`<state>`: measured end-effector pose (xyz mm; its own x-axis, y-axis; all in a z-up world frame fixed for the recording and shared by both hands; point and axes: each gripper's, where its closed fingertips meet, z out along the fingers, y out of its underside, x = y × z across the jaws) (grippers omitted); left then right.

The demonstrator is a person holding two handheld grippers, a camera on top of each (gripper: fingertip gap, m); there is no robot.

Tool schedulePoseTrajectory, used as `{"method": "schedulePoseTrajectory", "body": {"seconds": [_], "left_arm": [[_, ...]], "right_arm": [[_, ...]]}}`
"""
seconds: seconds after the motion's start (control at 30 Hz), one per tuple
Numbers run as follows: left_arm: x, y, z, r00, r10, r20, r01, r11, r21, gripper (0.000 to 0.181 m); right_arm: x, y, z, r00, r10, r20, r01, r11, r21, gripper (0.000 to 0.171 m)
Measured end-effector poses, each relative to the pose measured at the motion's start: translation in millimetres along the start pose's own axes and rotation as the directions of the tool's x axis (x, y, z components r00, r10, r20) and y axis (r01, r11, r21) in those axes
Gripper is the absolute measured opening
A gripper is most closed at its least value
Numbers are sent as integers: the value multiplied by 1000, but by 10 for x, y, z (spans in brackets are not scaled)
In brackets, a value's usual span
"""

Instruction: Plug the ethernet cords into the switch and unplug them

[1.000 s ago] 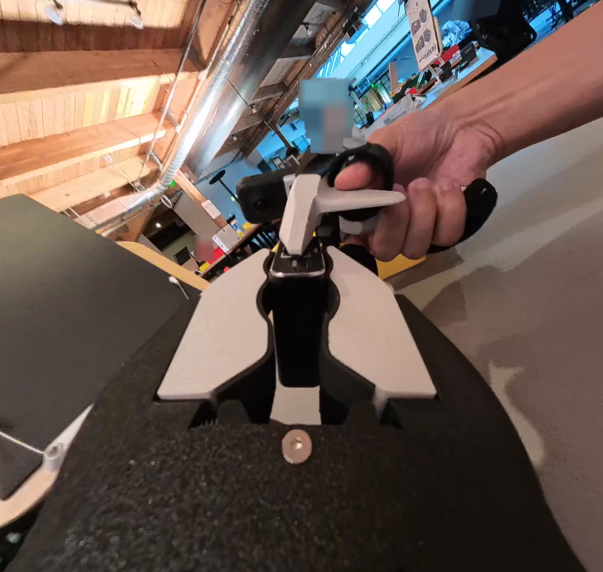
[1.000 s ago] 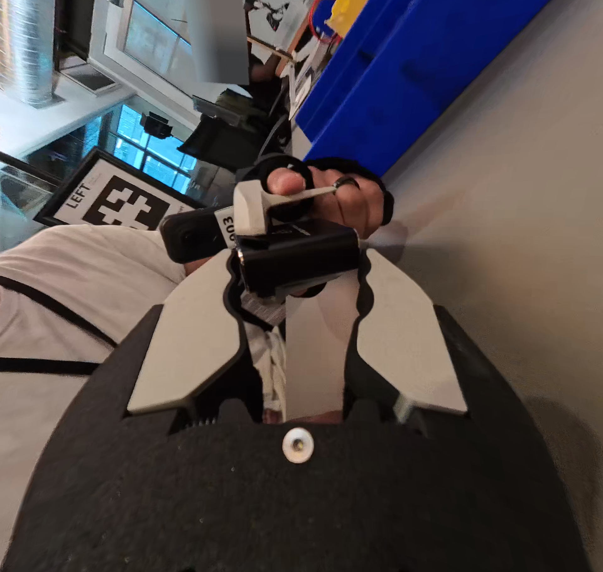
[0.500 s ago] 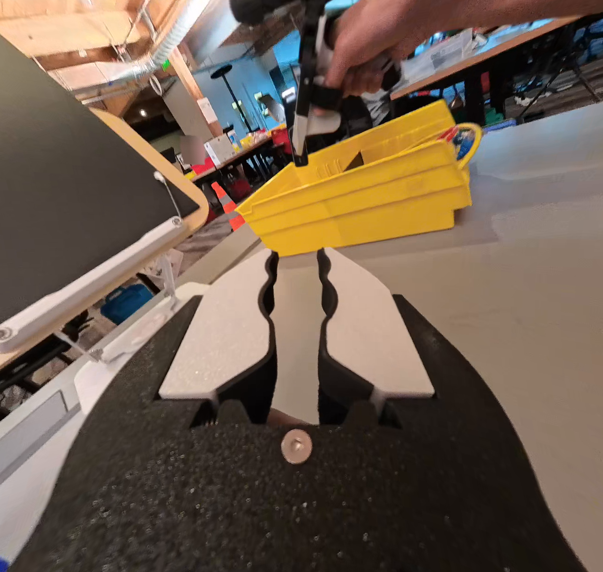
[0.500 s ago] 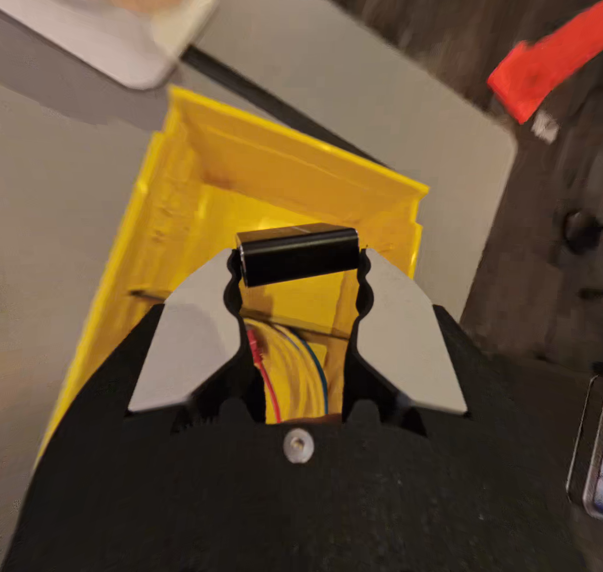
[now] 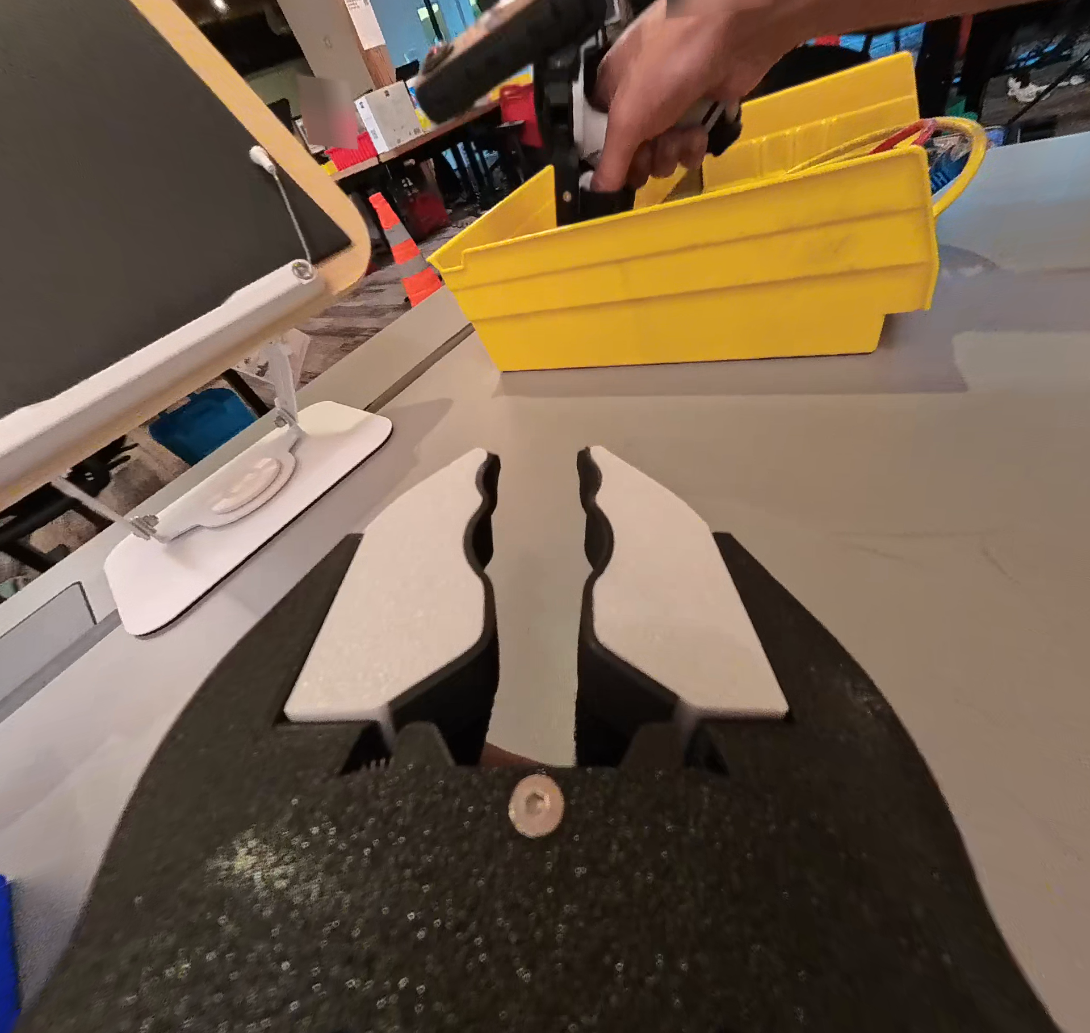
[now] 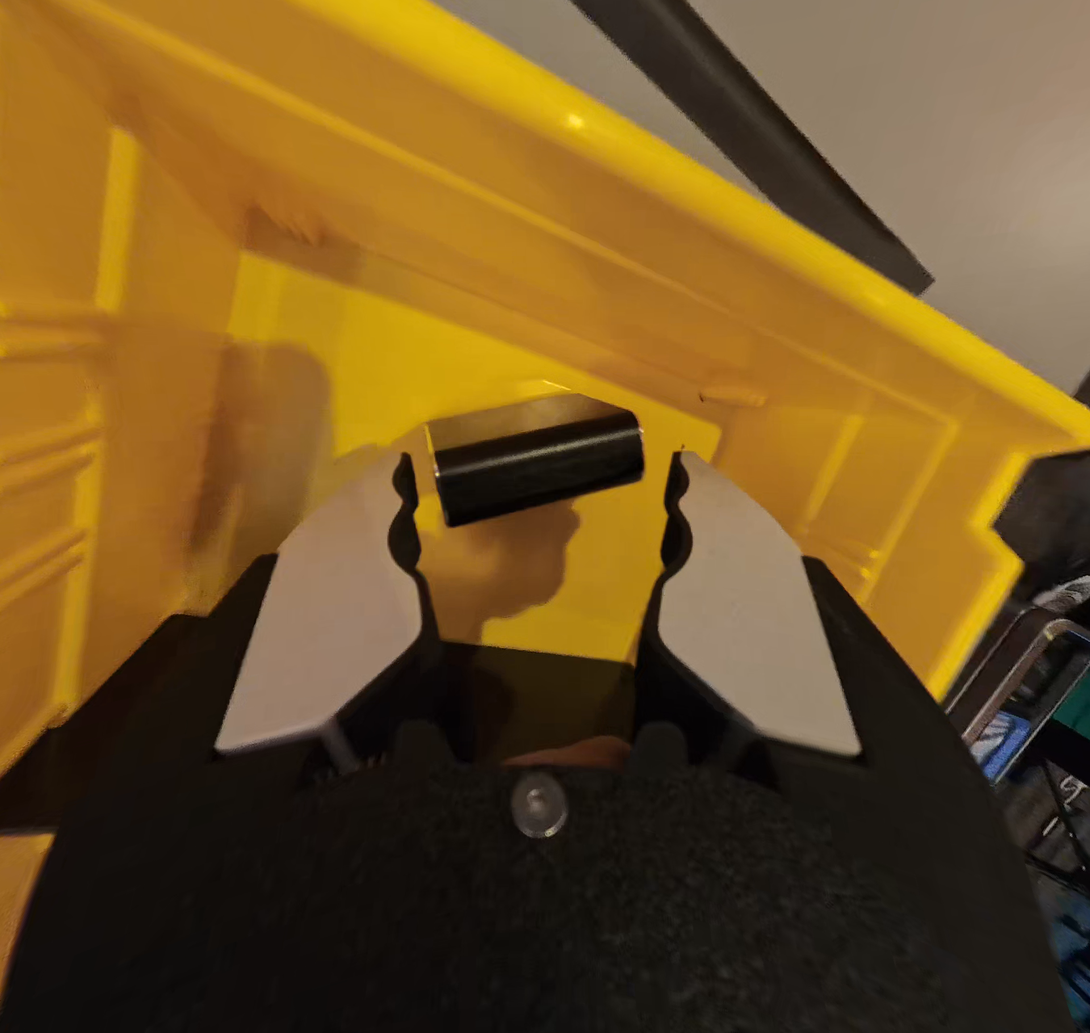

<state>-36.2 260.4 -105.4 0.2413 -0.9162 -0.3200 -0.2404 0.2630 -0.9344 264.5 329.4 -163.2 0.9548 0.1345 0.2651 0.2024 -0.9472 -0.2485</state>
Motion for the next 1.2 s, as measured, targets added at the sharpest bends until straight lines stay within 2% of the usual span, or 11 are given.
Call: {"method": "schedulePoseTrajectory", "body": {"seconds": [0.1,0.2,0.3,0.37,0.5,0.6,0.7,0.8,0.93,1.03,1.2], "left_arm": [[41,25,-13,999,45,30,-44,999,-31,26],[249,-18,-135,999,-30,-23,28,994,-104,29],[518,-177,-458,982,-146,-120,127,979,-157,30],[598,-270,-762,963,-225,-145,194,960,-202,30],[377,-307,-1498,934,-357,-11,346,911,-225,29],[7,37,-2123,878,-419,231,469,850,-240,29],[-330,554,-2774,779,-392,489,545,810,-218,29],[-492,921,-3194,713,-356,604,571,795,-205,29],[-569,1048,-3339,667,-420,615,615,776,-137,29],[-583,978,-3342,631,-523,573,660,750,-42,29],[-583,900,-3403,703,-348,620,520,847,-114,28]], "right_arm": [[87,-22,-349,998,53,-31,-49,993,109,79],[179,51,-1030,985,163,-52,-135,928,348,73],[144,429,-1673,964,244,-104,-148,819,554,67],[-28,801,-1875,957,270,-110,-144,765,627,67],[-436,1707,-1696,909,415,-45,-281,687,670,60],[-818,2224,-1332,871,487,66,-402,630,664,53],[-966,2355,-1206,918,394,-34,-278,703,655,54],[-1047,2181,-1242,936,351,25,-264,655,708,51],[-1047,2056,-1278,921,367,129,-337,588,735,50],[-993,2030,-1345,920,373,119,-328,567,756,50],[-950,2068,-1353,915,388,107,-332,577,747,49]]}}
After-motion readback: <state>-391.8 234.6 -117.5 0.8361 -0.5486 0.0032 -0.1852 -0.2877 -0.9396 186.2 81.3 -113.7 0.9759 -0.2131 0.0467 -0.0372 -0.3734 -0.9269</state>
